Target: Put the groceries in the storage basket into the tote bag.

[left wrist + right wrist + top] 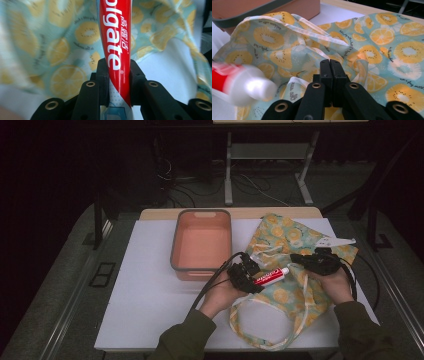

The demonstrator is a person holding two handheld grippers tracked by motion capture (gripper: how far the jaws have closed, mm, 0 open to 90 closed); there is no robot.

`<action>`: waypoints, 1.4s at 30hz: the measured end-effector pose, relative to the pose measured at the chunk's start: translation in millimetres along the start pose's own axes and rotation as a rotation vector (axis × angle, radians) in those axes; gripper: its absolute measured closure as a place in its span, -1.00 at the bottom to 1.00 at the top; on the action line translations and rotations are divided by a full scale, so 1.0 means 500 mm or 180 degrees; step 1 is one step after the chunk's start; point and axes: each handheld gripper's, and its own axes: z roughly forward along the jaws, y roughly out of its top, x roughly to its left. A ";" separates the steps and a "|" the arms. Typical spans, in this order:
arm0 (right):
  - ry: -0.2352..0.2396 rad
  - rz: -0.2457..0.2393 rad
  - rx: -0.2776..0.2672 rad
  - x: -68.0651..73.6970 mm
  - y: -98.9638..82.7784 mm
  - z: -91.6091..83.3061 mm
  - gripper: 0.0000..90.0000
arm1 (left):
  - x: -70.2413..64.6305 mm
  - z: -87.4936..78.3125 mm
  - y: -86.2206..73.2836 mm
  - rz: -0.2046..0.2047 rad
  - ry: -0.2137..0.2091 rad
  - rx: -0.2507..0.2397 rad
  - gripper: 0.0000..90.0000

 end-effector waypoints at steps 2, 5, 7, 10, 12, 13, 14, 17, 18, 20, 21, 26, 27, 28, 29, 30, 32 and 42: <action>0.0008 0.0008 -0.0025 -0.001 0.001 -0.003 0.99 | 0.001 0.021 0.002 -0.0001 0.0026 0.0057 0.66; 0.0025 0.0014 -0.0052 -0.001 0.002 -0.005 0.99 | 0.006 0.047 0.011 0.0005 0.0075 0.0143 0.66; 0.0031 0.0020 -0.0061 0.000 0.003 -0.005 0.99 | 0.010 0.064 0.017 -0.0036 0.0094 0.0149 0.66; 0.0034 0.0016 -0.0083 0.001 0.004 -0.006 0.99 | 0.017 0.085 0.032 -0.0070 0.0175 0.0172 0.66; 0.0035 0.0010 -0.0089 0.001 0.005 -0.007 0.99 | 0.021 0.097 0.043 -0.0097 0.0190 0.0124 0.66; 0.0035 0.0008 -0.0089 0.001 0.004 -0.007 0.99 | 0.023 0.104 0.049 -0.0125 0.0201 0.0081 0.66; 0.0036 0.0007 -0.0088 0.001 0.005 -0.007 0.99 | 0.024 0.108 0.053 -0.0136 0.0205 0.0065 0.65; 0.0036 0.0014 -0.0095 0.001 0.004 -0.008 0.99 | 0.026 0.128 0.057 -0.0138 0.0266 0.0091 0.63; 0.0036 0.0010 -0.0095 0.001 0.004 -0.009 0.99 | 0.028 0.133 0.056 -0.0133 0.0272 0.0123 0.62; 0.0034 0.0009 -0.0101 0.000 0.004 -0.010 0.99 | 0.030 0.129 0.052 -0.0183 0.0250 -0.0046 0.49; 0.0034 0.0010 -0.0104 0.000 0.004 -0.011 0.99 | 0.031 0.122 0.052 -0.0184 0.0249 -0.0074 0.34; 0.0030 0.0021 -0.0102 -0.001 0.003 -0.012 0.99 | 0.025 0.065 0.034 -0.0136 0.0270 -0.0240 -0.11; 0.0028 0.0019 -0.0100 -0.001 0.003 -0.012 0.99 | 0.022 0.051 0.026 -0.0125 0.0277 -0.0277 -0.12; 0.0025 0.0016 -0.0094 -0.001 0.003 -0.012 0.99 | 0.019 0.037 0.017 -0.0116 0.0287 -0.0314 -0.16; 0.0026 0.0015 -0.0093 -0.001 0.003 -0.011 0.99 | 0.016 0.024 0.007 -0.0113 0.0276 -0.0351 -0.17; 0.0024 0.0015 -0.0089 -0.001 0.003 -0.010 0.99 | 0.012 0.013 -0.005 -0.0102 0.0277 -0.0370 -0.17; 0.0021 0.0009 -0.0081 0.000 0.002 -0.009 0.99 | 0.001 -0.007 -0.034 -0.0078 0.0245 -0.0420 -0.15; 0.0013 -0.0011 -0.0035 0.004 0.001 -0.006 0.99 | -0.023 -0.008 -0.113 -0.0057 0.0181 -0.0370 -0.14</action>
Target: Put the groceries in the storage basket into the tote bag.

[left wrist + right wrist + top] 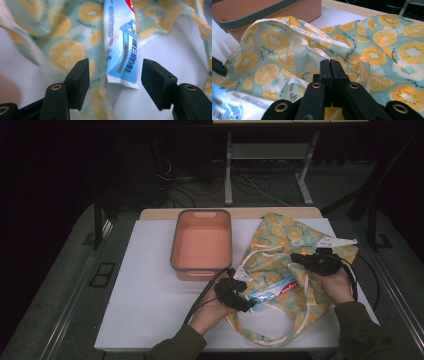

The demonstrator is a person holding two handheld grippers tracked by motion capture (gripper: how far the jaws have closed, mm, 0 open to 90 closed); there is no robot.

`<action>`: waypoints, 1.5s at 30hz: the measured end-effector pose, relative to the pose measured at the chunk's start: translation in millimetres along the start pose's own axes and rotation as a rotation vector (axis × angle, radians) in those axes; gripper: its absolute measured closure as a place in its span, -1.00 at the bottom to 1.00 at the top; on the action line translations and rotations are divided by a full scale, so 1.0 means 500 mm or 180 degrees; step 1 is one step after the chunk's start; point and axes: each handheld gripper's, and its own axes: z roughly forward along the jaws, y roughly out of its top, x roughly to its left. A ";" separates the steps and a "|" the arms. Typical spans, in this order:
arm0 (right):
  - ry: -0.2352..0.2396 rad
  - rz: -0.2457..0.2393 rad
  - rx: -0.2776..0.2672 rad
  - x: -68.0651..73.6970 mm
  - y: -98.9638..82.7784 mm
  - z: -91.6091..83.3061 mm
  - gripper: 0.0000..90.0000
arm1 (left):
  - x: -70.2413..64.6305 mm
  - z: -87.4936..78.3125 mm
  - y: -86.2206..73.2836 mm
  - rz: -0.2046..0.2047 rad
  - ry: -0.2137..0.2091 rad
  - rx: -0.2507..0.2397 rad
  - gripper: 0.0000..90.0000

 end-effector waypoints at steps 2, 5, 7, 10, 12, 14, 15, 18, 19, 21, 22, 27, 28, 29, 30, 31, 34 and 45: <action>0.0003 -0.0001 -0.0008 -0.001 0.000 0.000 0.99 | 0.002 0.013 -0.003 -0.0016 -0.0014 0.0079 -0.12; 0.0003 -0.0005 -0.0003 -0.002 -0.001 0.000 0.99 | 0.001 0.037 -0.006 -0.0063 -0.0061 0.0206 -0.03; 0.0003 -0.0006 -0.0004 -0.002 -0.001 0.000 0.99 | 0.003 0.044 -0.008 -0.0130 -0.0230 0.0200 0.21; 0.0000 -0.0005 -0.0009 -0.001 0.000 -0.001 0.99 | 0.003 0.043 -0.002 -0.0175 -0.0306 0.0168 0.60; 0.0001 -0.0005 -0.0013 0.000 0.000 -0.001 0.99 | 0.005 0.043 0.001 -0.0224 -0.0332 0.0175 0.72; 0.0001 -0.0004 -0.0013 0.000 0.000 -0.002 0.99 | 0.007 0.043 0.005 -0.0264 -0.0367 0.0159 0.80; 0.0001 -0.0004 -0.0012 0.000 0.000 -0.002 0.99 | 0.007 0.042 0.007 -0.0280 -0.0372 0.0140 0.88; -0.0001 -0.0003 -0.0015 0.001 0.001 -0.002 0.99 | 0.007 0.042 0.018 -0.0181 -0.0221 0.0150 0.99; 0.0000 -0.0005 -0.0013 0.001 0.001 -0.002 0.99 | 0.010 0.043 0.021 -0.0193 -0.0233 0.0159 0.99; 0.0002 -0.0005 -0.0013 0.002 0.001 -0.002 0.99 | 0.013 0.045 0.026 -0.0165 -0.0170 0.0158 0.99; 0.0003 -0.0007 -0.0013 0.003 0.001 -0.001 0.99 | 0.016 0.045 0.029 -0.0166 -0.0167 0.0160 0.99; 0.0003 -0.0011 -0.0015 0.001 0.001 -0.001 0.99 | 0.036 0.045 0.054 -0.0179 -0.0074 0.0100 0.99; 0.0005 -0.0006 -0.0017 0.002 0.001 -0.001 0.99 | 0.040 0.047 0.061 -0.0183 -0.0048 0.0091 0.99; 0.0006 -0.0005 -0.0017 0.002 0.001 -0.001 0.99 | 0.044 0.050 0.068 -0.0187 -0.0029 0.0089 0.99; 0.0008 -0.0006 -0.0018 0.002 0.001 -0.001 0.99 | 0.048 0.054 0.075 -0.0196 -0.0008 0.0083 0.99; 0.0012 -0.0005 -0.0022 0.002 0.001 -0.001 0.99 | 0.051 0.059 0.081 -0.0211 0.0013 0.0070 0.99; 0.0017 -0.0012 -0.0026 0.003 0.002 -0.001 0.99 | 0.061 0.077 0.102 -0.0213 0.0113 0.0067 0.99; 0.0035 -0.0011 -0.0067 0.002 0.004 -0.008 0.99 | 0.079 0.169 0.177 -0.0227 0.0398 0.0147 0.97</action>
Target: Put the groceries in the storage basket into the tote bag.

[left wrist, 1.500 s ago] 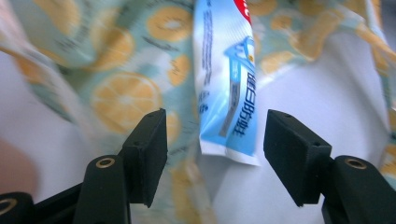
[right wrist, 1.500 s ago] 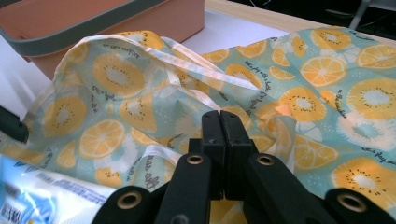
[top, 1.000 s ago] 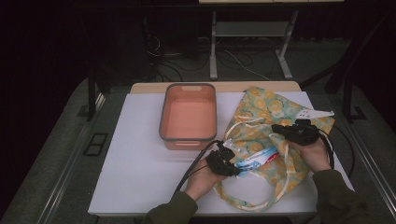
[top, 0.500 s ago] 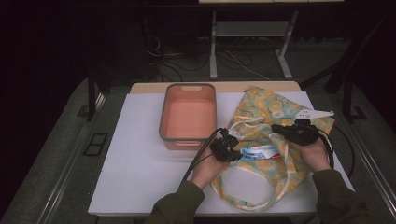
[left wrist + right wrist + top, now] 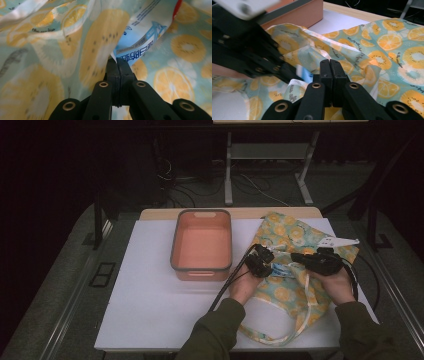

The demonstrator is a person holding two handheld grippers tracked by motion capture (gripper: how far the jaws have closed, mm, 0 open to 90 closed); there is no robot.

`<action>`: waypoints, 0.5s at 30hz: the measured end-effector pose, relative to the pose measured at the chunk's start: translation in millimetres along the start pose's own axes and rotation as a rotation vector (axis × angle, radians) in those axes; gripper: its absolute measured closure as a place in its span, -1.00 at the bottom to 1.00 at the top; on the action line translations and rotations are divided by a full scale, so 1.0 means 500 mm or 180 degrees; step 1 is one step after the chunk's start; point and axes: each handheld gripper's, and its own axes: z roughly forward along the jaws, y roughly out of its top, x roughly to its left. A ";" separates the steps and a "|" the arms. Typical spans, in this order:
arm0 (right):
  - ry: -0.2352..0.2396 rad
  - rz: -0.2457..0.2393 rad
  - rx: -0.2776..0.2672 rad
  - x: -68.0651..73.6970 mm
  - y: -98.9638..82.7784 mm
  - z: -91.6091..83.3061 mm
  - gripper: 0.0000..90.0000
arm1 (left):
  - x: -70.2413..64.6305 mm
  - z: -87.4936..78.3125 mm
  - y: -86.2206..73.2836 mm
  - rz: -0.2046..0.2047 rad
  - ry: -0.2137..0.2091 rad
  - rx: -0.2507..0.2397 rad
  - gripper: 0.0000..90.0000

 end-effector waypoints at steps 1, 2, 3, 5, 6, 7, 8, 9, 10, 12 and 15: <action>0.0002 0.0003 -0.0008 0.000 0.000 -0.001 0.99 | 0.001 0.005 0.002 -0.0027 -0.0011 -0.0028 0.97; 0.0001 0.0004 -0.0011 -0.001 0.000 -0.001 0.99 | 0.002 0.007 0.002 -0.0034 -0.0010 -0.0040 0.95; 0.0003 0.0003 -0.0012 -0.001 0.000 -0.002 0.99 | 0.003 0.008 0.002 -0.0036 0.0006 -0.0059 0.91; 0.0007 -0.0002 -0.0018 -0.001 0.000 -0.004 0.99 | 0.005 0.002 -0.001 0.0008 0.0033 -0.0073 0.84; 0.0008 0.0000 -0.0020 -0.001 0.000 -0.004 0.99 | 0.005 -0.005 -0.004 -0.0014 0.0022 -0.0106 0.75; 0.0009 0.0002 -0.0021 -0.001 0.000 -0.005 0.99 | 0.005 -0.013 -0.007 -0.0020 0.0033 -0.0133 0.65; 0.0006 0.0001 -0.0019 -0.002 0.000 -0.005 0.99 | 0.005 -0.025 -0.013 -0.0041 -0.0002 -0.0180 0.63; 0.0007 0.0011 -0.0024 -0.002 0.000 -0.005 0.99 | 0.005 -0.033 -0.016 -0.0044 -0.0022 -0.0202 0.55; 0.0007 0.0017 -0.0027 -0.002 0.000 -0.005 0.99 | 0.004 -0.044 -0.022 -0.0036 -0.0033 -0.0223 0.50; 0.0001 0.0016 -0.0026 -0.002 0.000 -0.006 0.99 | 0.000 -0.066 -0.035 -0.0033 -0.0073 -0.0266 0.43; 0.0005 0.0002 -0.0033 0.001 0.001 -0.008 0.99 | -0.006 -0.100 -0.060 0.0019 -0.0131 -0.0321 0.33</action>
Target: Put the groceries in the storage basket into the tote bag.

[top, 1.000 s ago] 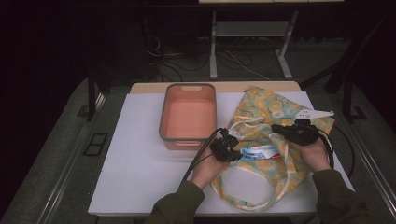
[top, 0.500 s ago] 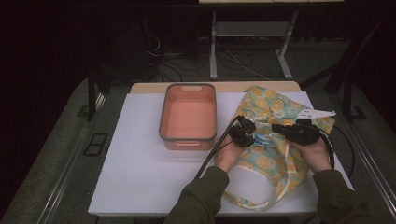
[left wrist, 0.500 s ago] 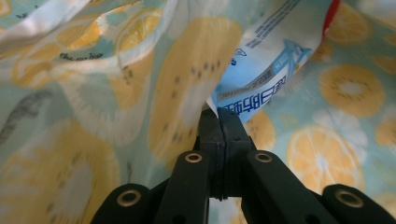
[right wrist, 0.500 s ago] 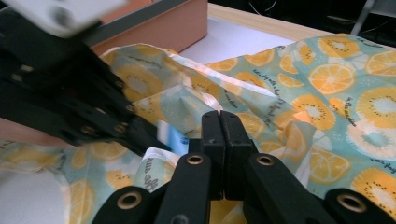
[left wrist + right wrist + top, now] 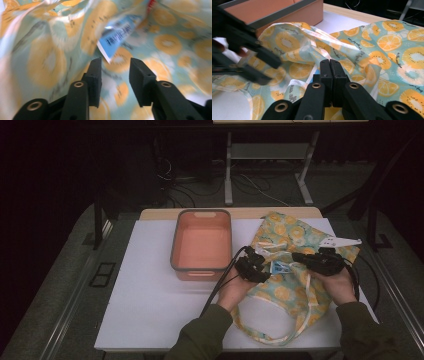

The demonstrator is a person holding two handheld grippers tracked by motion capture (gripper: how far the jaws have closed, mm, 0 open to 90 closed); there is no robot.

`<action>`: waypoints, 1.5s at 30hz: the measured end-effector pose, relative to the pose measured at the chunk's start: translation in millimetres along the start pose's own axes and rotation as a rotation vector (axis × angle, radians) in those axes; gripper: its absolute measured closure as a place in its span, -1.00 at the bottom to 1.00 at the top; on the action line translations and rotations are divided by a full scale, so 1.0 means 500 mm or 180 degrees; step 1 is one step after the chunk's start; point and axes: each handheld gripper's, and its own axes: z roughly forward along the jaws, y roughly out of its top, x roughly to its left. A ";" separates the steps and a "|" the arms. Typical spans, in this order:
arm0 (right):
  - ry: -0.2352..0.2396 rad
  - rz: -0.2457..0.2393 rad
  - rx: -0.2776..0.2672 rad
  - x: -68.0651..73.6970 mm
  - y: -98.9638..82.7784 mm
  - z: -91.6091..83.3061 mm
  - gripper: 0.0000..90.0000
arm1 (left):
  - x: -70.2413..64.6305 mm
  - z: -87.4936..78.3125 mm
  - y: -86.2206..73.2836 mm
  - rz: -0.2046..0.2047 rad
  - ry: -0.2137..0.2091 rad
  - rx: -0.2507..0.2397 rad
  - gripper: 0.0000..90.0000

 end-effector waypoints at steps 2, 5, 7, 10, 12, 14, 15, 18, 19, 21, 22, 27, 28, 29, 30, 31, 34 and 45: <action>-0.0001 -0.0009 0.0002 0.002 0.000 0.000 0.99 | -0.004 -0.023 -0.015 0.0020 -0.0046 -0.0058 0.27; 0.0004 -0.0016 0.0005 0.005 0.001 0.000 0.99 | -0.009 -0.054 -0.036 0.0025 -0.0131 -0.0121 0.19; 0.0011 -0.0029 0.0014 0.008 0.002 -0.001 0.99 | -0.012 -0.072 -0.050 0.0045 -0.0188 -0.0154 0.14; 0.0021 -0.0043 0.0015 0.011 0.002 -0.003 0.99 | -0.015 -0.095 -0.071 0.0079 -0.0235 -0.0201 0.08; 0.0031 -0.0055 0.0014 0.014 0.003 -0.006 0.99 | -0.016 -0.109 -0.084 0.0092 -0.0253 -0.0238 0.05; 0.0049 -0.0064 0.0016 0.017 0.003 -0.010 0.99 | -0.015 -0.124 -0.098 0.0062 -0.0303 -0.0294 0.01; 0.0053 -0.0074 0.0015 0.020 0.003 -0.013 0.99 | -0.015 -0.133 -0.108 0.0062 -0.0304 -0.0310 0.00; 0.0097 -0.0091 0.0005 0.028 0.001 -0.025 0.99 | -0.015 -0.151 -0.132 0.0076 -0.0287 -0.0334 -0.05; 0.0107 -0.0102 0.0009 0.030 0.001 -0.028 0.99 | -0.015 -0.156 -0.141 0.0065 -0.0280 -0.0347 -0.06; 0.0133 -0.0135 0.0027 0.038 -0.001 -0.035 0.99 | -0.012 -0.170 -0.158 0.0045 -0.0291 -0.0352 -0.09; 0.0161 -0.0148 0.0026 0.043 -0.003 -0.039 0.99 | -0.012 -0.174 -0.166 0.0023 -0.0292 -0.0358 -0.12; 0.0231 -0.0234 0.0099 0.066 -0.015 -0.052 0.99 | -0.008 -0.183 -0.195 -0.0003 -0.0256 -0.0325 -0.17; 0.0242 -0.0263 0.0127 0.071 -0.019 -0.054 0.99 | -0.006 -0.182 -0.199 -0.0013 -0.0245 -0.0309 -0.17; 0.0251 -0.0281 0.0148 0.077 -0.023 -0.056 0.99 | -0.004 -0.182 -0.201 -0.0023 -0.0242 -0.0304 -0.17; 0.0271 -0.0302 0.0167 0.082 -0.027 -0.058 0.99 | -0.002 -0.181 -0.203 -0.0038 -0.0235 -0.0301 -0.18; 0.0291 -0.0333 0.0205 0.088 -0.033 -0.060 0.99 | -0.001 -0.180 -0.204 -0.0055 -0.0223 -0.0301 -0.18; 0.0337 -0.0398 0.0318 0.102 -0.048 -0.057 0.99 | 0.002 -0.177 -0.204 -0.0063 -0.0196 -0.0293 -0.22; 0.0394 -0.0630 0.0886 0.130 -0.096 -0.003 0.98 | 0.016 -0.147 -0.205 -0.0137 -0.0082 -0.0194 -0.26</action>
